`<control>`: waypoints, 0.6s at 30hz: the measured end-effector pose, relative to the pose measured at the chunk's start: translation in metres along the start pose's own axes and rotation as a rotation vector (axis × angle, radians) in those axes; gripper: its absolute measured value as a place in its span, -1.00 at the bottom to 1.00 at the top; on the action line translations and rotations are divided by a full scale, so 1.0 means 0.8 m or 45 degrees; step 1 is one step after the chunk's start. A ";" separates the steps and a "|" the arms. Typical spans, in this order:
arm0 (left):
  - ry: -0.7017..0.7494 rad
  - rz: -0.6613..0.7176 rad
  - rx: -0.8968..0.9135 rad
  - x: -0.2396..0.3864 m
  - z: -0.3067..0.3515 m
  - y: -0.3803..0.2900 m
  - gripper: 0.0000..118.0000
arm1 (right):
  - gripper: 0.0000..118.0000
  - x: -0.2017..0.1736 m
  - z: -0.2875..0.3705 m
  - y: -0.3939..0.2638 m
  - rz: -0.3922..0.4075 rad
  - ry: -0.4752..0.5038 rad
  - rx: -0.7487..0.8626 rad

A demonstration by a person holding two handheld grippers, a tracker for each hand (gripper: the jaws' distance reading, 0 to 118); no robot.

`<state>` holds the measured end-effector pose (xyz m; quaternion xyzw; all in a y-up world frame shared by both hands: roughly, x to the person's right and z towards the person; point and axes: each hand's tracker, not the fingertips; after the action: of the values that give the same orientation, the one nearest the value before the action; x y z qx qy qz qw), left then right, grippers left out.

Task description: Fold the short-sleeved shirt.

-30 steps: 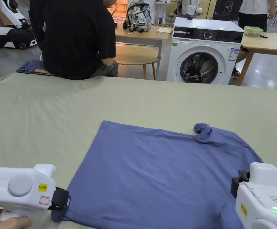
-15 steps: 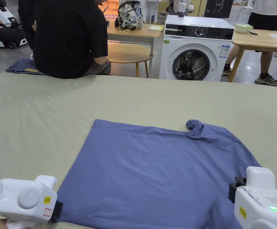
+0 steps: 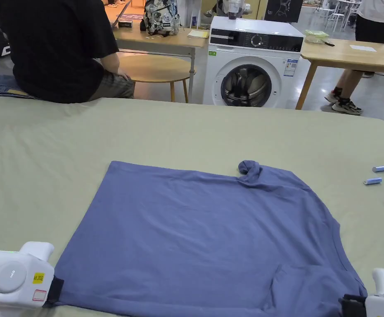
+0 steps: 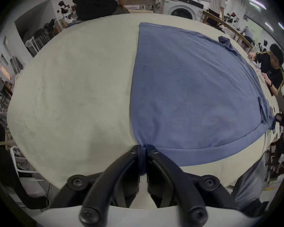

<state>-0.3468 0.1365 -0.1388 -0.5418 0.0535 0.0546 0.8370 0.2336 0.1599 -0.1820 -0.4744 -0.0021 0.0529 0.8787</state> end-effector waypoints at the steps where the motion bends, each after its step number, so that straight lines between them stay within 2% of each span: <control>1: 0.000 0.002 0.002 0.000 0.000 -0.001 -0.98 | 0.17 0.001 -0.004 -0.006 -0.001 -0.008 -0.022; 3: -0.003 0.007 0.005 -0.002 0.000 -0.001 -0.98 | 0.11 0.002 -0.015 -0.017 0.006 -0.045 -0.086; 4: -0.007 0.013 0.007 -0.003 0.000 -0.001 -0.98 | 0.03 0.003 -0.025 -0.022 -0.008 -0.032 -0.121; 6: -0.011 0.017 0.009 -0.005 0.000 -0.002 -0.98 | 0.01 0.003 -0.037 -0.031 -0.056 0.049 -0.175; 7: -0.014 0.019 0.009 -0.001 0.004 -0.004 -0.98 | -0.09 0.003 -0.036 -0.034 -0.053 0.027 -0.133; 9: -0.018 0.026 0.014 -0.001 0.006 -0.005 -0.98 | -0.72 0.000 -0.030 -0.031 -0.022 0.025 -0.121; 10: -0.019 0.024 0.015 -0.001 0.007 -0.005 -0.98 | -0.72 0.001 -0.025 -0.029 0.004 0.049 -0.119; 11: -0.019 0.022 0.017 0.001 0.007 -0.005 -0.98 | -0.82 0.001 -0.023 -0.028 0.023 0.086 -0.120; 13: -0.021 0.019 0.019 0.002 0.009 -0.005 -0.98 | -0.86 0.000 -0.018 -0.022 0.014 0.146 -0.118; 14: -0.019 0.015 0.023 0.003 0.011 -0.004 -0.98 | -0.87 -0.003 -0.017 -0.019 0.026 0.116 -0.124; 15: -0.019 0.014 0.028 0.003 0.013 -0.004 -0.98 | -0.88 -0.008 -0.015 -0.018 0.109 0.076 -0.116; 16: -0.021 0.014 0.031 0.003 0.016 -0.003 -0.98 | -0.88 -0.011 -0.013 -0.017 0.130 0.074 -0.089; 18: -0.022 0.013 0.046 0.003 0.021 -0.002 -0.98 | -0.89 -0.008 -0.010 -0.013 0.078 0.097 -0.068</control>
<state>-0.3436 0.1514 -0.1307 -0.5258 0.0499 0.0626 0.8468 0.2283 0.1474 -0.1773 -0.4991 0.0445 0.0614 0.8632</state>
